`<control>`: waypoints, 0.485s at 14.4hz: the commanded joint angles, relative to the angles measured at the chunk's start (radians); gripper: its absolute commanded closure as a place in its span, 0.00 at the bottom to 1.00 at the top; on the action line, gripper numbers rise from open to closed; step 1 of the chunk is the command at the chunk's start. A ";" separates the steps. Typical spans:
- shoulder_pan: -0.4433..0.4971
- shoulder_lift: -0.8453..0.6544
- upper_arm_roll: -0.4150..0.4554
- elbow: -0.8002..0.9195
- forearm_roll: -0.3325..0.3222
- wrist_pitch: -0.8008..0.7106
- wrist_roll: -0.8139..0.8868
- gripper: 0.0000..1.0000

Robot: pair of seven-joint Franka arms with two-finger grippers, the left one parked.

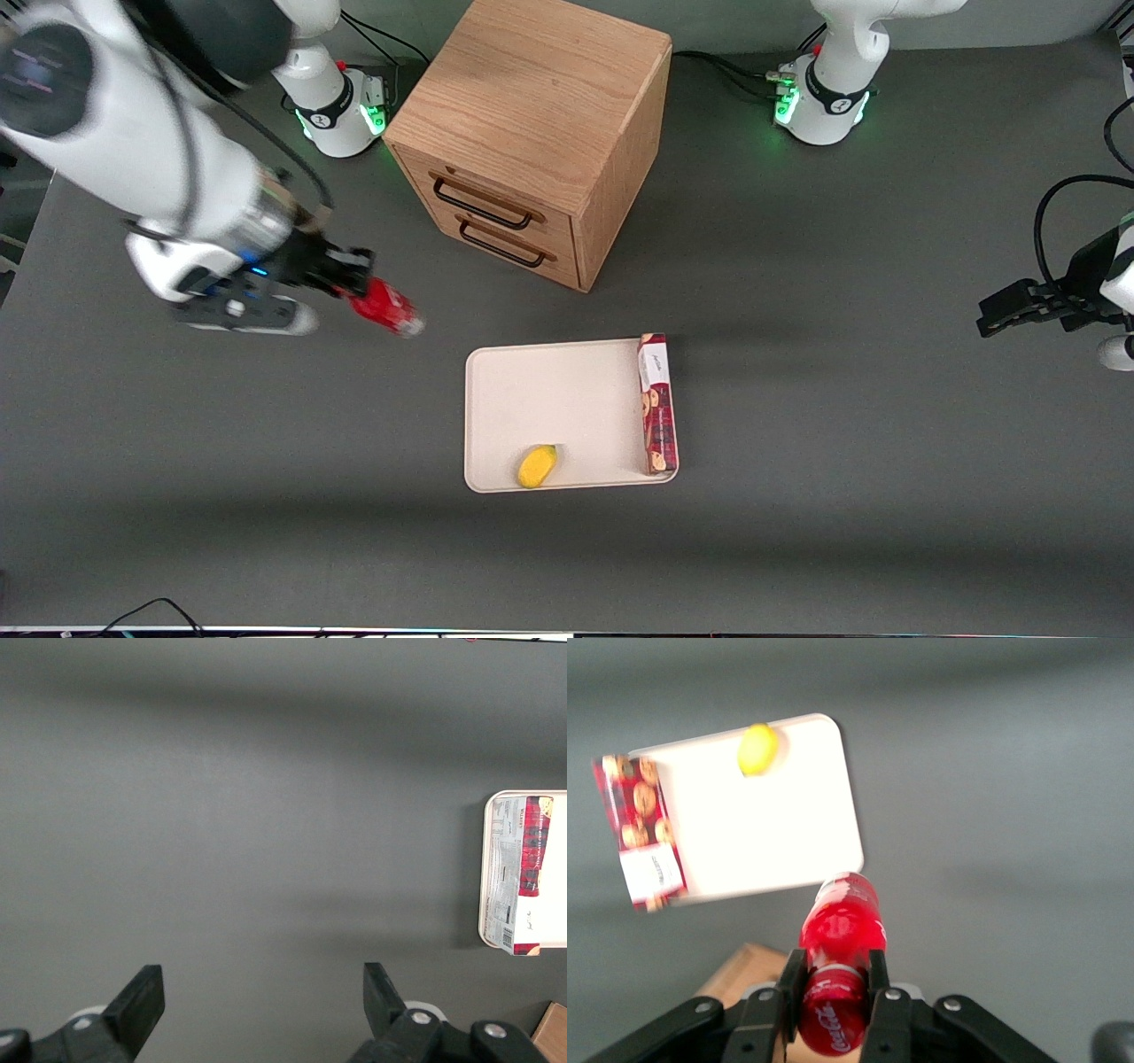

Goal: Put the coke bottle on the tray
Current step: 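Carry the held bottle with the right gripper over the white tray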

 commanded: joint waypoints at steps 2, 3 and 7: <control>0.000 0.083 0.050 -0.160 -0.101 0.239 0.190 0.93; 0.001 0.108 0.050 -0.177 -0.110 0.274 0.210 0.93; 0.021 0.175 0.052 -0.301 -0.231 0.464 0.367 0.93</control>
